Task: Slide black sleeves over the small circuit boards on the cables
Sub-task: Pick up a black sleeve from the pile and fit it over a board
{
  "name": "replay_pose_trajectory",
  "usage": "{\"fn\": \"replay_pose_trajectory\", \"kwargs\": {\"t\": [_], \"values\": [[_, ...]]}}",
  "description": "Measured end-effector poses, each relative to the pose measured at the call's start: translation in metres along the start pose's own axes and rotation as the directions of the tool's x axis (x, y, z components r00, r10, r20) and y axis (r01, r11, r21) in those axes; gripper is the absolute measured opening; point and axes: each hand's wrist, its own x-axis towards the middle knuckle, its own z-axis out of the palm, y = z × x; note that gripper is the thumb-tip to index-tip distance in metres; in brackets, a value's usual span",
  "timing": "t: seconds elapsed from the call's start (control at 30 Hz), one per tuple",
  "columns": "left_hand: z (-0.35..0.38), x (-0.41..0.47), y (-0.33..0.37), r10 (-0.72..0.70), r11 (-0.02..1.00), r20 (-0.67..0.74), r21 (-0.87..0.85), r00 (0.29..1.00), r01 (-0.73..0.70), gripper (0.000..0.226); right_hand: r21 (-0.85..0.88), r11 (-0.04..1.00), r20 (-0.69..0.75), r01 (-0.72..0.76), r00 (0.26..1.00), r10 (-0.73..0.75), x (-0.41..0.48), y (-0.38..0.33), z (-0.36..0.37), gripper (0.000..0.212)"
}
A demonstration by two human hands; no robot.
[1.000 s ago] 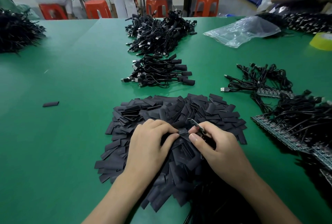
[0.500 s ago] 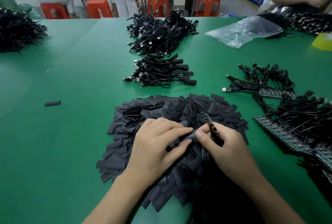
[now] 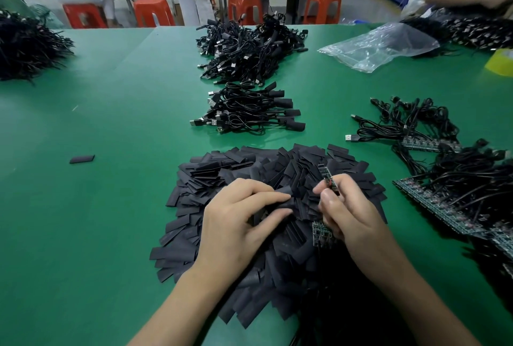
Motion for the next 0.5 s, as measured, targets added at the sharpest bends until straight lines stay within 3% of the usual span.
{"fn": "replay_pose_trajectory", "kwargs": {"t": [0.17, 0.33, 0.5], "values": [[-0.0016, 0.0019, 0.0000, -0.021, 1.000, -0.017, -0.002, 1.000, 0.020, 0.017, -0.157, 0.985, 0.080, 0.073, 0.995, -0.061, 0.0018, 0.0006, -0.0057, 0.035], [-0.0043, 0.0019, -0.0005, -0.020, 1.000, -0.031, 0.010, 0.999, 0.021, 0.017, -0.135, 0.990, 0.252, 0.038, 0.968, -0.003, -0.0003, -0.0005, -0.0091, 0.048], [-0.0038, 0.0025, 0.0001, 0.042, 0.999, -0.027, 0.015, 0.999, -0.041, 0.015, -0.180, 0.981, 0.328, 0.074, 0.945, -0.011, -0.0001, -0.0038, -0.0110, 0.051]]}}
